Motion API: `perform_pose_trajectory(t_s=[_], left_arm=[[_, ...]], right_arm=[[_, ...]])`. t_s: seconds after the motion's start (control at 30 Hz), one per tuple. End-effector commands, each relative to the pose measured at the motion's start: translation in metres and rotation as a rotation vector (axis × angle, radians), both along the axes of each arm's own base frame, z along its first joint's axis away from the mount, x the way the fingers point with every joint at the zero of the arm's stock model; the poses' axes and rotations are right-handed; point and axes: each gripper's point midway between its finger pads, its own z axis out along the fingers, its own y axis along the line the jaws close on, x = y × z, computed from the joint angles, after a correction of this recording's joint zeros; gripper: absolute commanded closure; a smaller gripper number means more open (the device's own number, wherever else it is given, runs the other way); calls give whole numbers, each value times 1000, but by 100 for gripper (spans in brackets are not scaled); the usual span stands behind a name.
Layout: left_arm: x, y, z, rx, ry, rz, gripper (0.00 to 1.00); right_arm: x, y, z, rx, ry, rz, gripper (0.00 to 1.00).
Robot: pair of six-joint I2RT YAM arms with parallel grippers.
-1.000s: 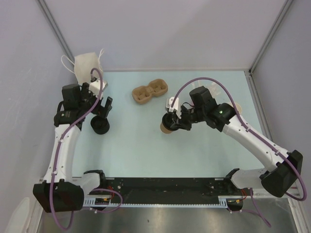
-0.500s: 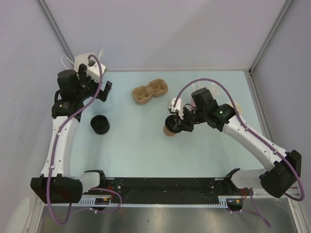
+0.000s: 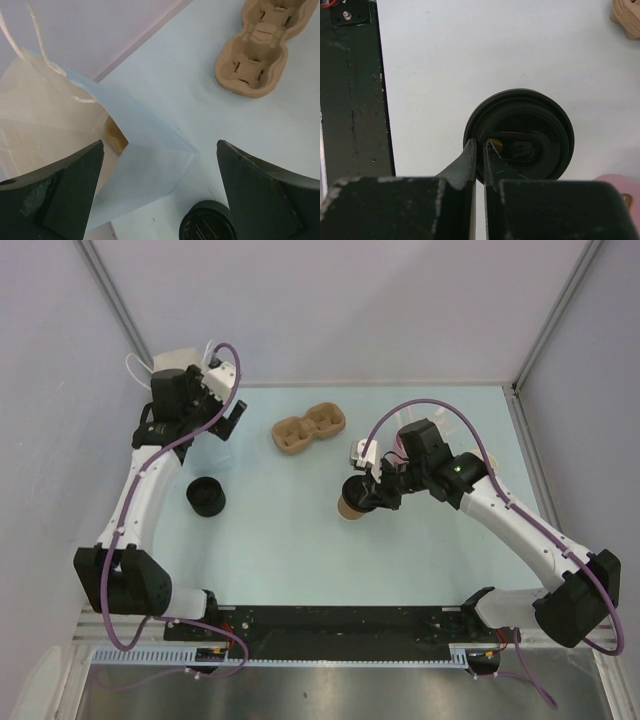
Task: Pack the takeout coffee
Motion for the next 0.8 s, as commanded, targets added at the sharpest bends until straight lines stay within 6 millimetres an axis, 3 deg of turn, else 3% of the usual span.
perform_pose_trajectory(t_s=[0.0, 0.1, 0.33, 0.77], left_arm=[[17, 8, 40, 12, -89, 48, 1], [22, 9, 30, -3, -56, 67, 3], [22, 10, 6, -24, 17, 96, 18], [22, 11, -8, -38, 60, 121, 45]], right_arm=[[-2, 0, 13, 43, -27, 12, 100], [-2, 1, 12, 42, -26, 13, 100], [-2, 0, 10, 41, -22, 11, 100], [-1, 0, 10, 43, -24, 7, 100]])
